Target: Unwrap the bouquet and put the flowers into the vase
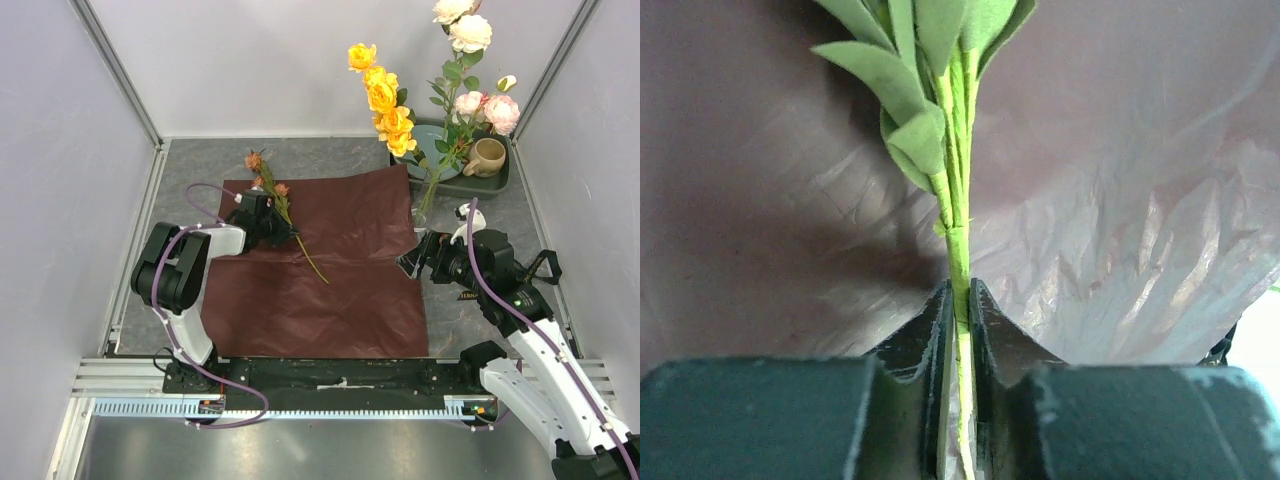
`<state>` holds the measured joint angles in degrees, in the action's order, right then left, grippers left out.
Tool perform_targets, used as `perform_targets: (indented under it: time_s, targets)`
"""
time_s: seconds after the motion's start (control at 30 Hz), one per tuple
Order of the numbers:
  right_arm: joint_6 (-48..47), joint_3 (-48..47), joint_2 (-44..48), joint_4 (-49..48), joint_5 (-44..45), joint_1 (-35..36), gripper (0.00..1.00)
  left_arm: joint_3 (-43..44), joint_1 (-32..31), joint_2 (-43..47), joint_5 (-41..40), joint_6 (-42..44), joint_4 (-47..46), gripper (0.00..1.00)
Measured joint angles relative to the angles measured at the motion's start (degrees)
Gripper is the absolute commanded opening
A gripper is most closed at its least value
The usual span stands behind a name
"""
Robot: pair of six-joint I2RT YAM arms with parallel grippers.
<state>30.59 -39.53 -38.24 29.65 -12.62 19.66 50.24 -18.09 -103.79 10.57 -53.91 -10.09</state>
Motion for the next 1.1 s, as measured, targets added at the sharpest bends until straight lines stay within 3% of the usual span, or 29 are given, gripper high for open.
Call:
perform_targets:
  time_s: [0.1,0.3,0.6,0.9,1.0,1.1]
  targets:
    - [0.33,0.00,0.09,0.00,-0.13,0.00,0.98,1.11,0.00,-0.33,0.02,1.03,1.22,0.02]
    - [0.63,0.00,-1.36,-0.42,-1.77,0.00,0.98,1.25,-0.04,2.27,0.35,3.17,2.89,0.02]
    - [-1.51,-0.48,-13.29,-5.97,-13.07,0.61,0.98,-7.19,-0.04,30.16,11.30,9.55,3.78,0.02]
    - [-1.81,-9.03,-24.33,-13.68,-18.29,12.90,0.97,-12.44,-0.33,50.93,26.71,18.91,8.48,0.02]
    - [-2.03,-14.32,-28.17,-14.99,-18.67,17.64,0.92,-12.61,-0.83,55.84,30.75,22.32,8.96,0.02]
    - [-2.19,-20.55,-32.22,-15.96,-18.60,21.68,0.81,-12.61,-1.33,59.19,33.59,25.07,9.29,0.02]
